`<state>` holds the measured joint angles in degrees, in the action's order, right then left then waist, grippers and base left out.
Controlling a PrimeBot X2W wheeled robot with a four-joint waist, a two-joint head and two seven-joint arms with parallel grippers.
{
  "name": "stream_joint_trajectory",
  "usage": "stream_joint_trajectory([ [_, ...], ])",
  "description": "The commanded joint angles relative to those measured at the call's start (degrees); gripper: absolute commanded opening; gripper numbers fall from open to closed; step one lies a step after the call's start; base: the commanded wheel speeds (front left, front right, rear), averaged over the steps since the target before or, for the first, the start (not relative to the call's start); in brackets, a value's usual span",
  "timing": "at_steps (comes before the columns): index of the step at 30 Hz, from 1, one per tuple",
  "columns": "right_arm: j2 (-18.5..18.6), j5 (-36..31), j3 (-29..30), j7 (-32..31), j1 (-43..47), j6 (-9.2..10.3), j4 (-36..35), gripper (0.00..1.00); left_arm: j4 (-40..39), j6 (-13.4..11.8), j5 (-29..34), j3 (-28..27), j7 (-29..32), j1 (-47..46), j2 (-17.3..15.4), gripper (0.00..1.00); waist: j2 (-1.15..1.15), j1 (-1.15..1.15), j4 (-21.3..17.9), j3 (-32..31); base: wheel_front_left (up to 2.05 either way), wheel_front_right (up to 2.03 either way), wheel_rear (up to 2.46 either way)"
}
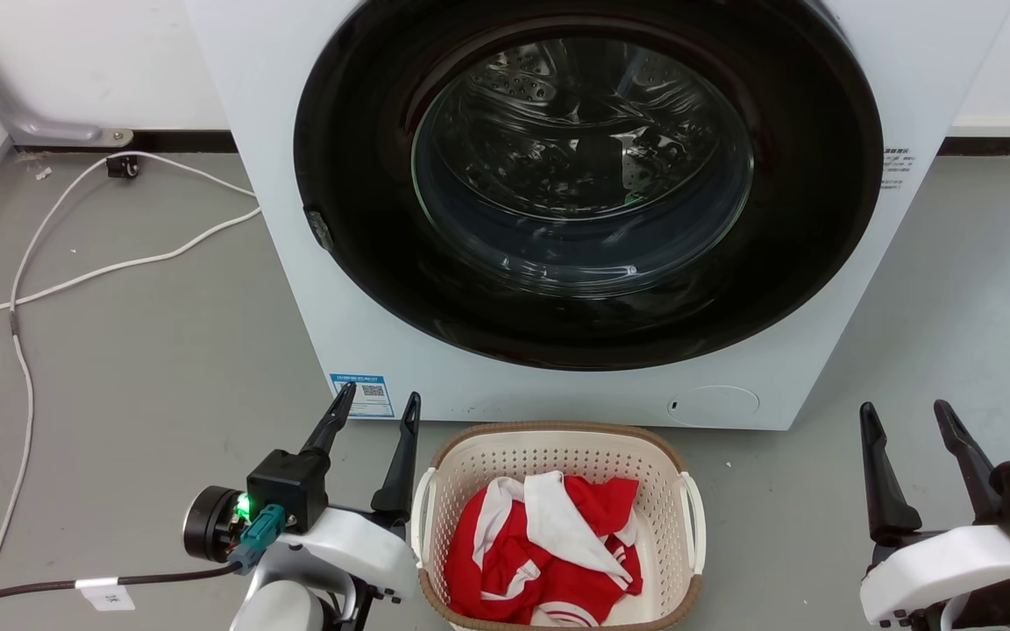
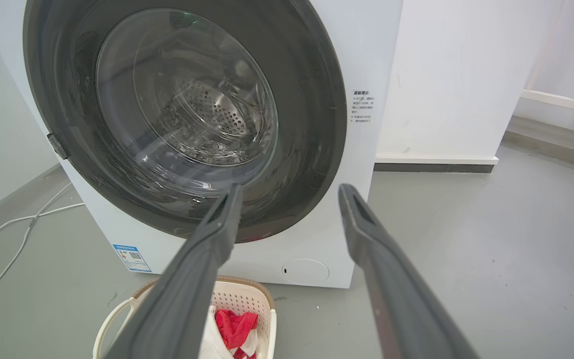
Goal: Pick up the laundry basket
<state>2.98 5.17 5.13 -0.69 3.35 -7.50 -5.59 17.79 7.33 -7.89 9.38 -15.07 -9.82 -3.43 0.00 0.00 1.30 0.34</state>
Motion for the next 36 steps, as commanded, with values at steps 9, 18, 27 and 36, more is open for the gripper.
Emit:
stream_joint_trajectory([
  [9,-0.18,-0.02,0.23,0.28,-2.45,0.01,0.65,1.0,-0.19,0.1,-0.58,-0.73,-0.15,-2.14,0.22,1.0,0.0,0.0,-0.47,3.16,0.0,0.0,0.0],
  [18,-0.15,-0.22,-0.26,-0.38,-7.69,0.01,2.68,1.0,2.26,0.14,-1.26,-1.42,-0.15,-8.92,0.32,1.0,0.0,0.0,-1.24,13.73,0.0,0.0,0.0],
  [27,-0.16,0.72,-1.98,1.21,-15.84,0.01,10.19,1.0,12.13,0.19,-3.08,-2.26,-0.15,-18.07,-1.33,1.0,0.0,0.0,-2.68,25.55,0.0,0.0,0.0],
  [36,-0.15,2.39,-5.41,3.39,-25.97,0.01,23.43,1.0,24.83,0.14,-9.31,0.87,-0.06,-27.69,-5.37,1.0,0.0,0.0,-4.86,35.75,0.0,0.0,0.0],
])
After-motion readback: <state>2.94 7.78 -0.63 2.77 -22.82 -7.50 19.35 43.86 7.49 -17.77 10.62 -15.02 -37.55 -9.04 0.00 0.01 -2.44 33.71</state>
